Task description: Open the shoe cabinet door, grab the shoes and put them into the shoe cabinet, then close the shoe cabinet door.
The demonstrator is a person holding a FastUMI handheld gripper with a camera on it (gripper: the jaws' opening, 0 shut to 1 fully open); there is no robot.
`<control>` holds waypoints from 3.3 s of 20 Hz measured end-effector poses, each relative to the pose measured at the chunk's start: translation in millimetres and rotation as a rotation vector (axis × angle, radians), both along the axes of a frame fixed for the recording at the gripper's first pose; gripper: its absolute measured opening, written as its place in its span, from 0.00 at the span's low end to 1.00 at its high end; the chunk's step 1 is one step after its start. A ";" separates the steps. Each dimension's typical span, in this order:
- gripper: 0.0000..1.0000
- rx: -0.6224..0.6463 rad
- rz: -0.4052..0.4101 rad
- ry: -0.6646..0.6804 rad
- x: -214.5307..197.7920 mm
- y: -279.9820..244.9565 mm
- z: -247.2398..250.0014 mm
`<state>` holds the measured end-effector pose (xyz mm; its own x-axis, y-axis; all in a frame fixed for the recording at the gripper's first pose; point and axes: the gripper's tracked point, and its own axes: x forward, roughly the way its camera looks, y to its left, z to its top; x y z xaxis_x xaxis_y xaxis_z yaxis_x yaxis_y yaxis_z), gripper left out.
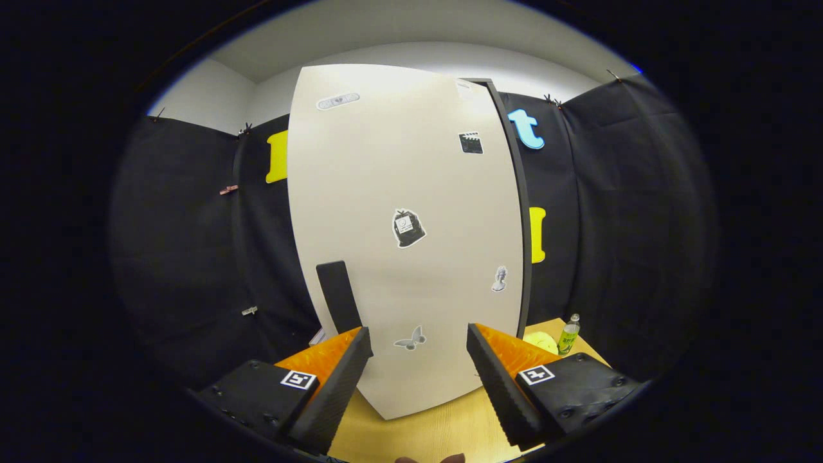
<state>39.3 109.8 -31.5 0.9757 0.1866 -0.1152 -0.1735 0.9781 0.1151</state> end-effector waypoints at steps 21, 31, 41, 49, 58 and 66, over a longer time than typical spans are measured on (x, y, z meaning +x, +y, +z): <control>0.98 -0.016 -0.014 -0.041 -8.1 -10.9 5.1; 0.98 -0.023 -0.021 -0.033 -7.0 -14.0 1.4; 0.98 -0.025 -0.023 -0.028 -3.3 -12.9 -1.6; 0.98 -0.032 -0.022 -0.027 -0.1 -13.4 -4.1; 0.98 -0.025 -0.029 -0.030 0.5 -14.2 -3.4; 0.98 -0.029 -0.022 -0.023 5.3 -12.0 -5.9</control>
<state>44.7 97.8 -37.4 0.9819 0.1625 -0.0972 -0.1547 0.9845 0.0831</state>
